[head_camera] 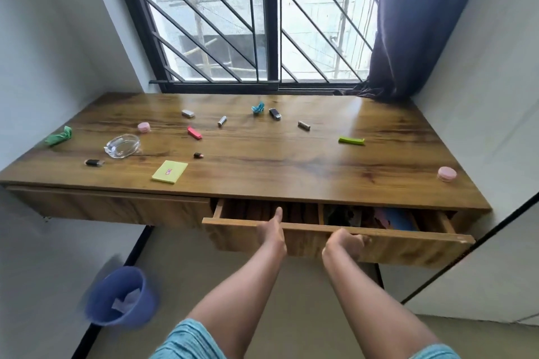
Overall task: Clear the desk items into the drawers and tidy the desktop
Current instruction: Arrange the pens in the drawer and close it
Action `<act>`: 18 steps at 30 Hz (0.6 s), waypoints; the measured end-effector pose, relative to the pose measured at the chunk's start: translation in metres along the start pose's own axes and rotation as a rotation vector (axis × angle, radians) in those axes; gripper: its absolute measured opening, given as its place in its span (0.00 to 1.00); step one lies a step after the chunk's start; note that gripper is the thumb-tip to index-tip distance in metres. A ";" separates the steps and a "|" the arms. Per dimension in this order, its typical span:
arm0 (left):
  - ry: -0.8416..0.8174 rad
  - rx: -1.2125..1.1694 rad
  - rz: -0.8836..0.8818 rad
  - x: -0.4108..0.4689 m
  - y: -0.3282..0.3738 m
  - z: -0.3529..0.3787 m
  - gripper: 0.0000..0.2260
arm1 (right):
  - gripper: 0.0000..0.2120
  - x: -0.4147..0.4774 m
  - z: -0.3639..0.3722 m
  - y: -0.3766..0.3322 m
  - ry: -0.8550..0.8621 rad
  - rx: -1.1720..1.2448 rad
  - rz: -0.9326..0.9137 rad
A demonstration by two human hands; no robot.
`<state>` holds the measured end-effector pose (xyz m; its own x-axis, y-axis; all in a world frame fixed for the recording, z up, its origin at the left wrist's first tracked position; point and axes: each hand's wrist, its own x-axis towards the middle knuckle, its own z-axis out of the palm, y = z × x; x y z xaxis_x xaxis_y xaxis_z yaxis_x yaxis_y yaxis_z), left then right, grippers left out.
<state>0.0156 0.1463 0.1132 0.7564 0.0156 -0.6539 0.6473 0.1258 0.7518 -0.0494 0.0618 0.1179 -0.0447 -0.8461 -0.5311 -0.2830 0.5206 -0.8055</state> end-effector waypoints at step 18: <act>0.003 -0.129 0.028 0.061 0.031 0.038 0.23 | 0.31 0.032 0.052 -0.048 0.041 0.096 0.069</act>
<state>0.0853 0.1137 0.0993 0.7733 0.0240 -0.6336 0.6086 0.2522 0.7524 0.0125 0.0159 0.1256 -0.1003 -0.8111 -0.5762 -0.1855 0.5842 -0.7901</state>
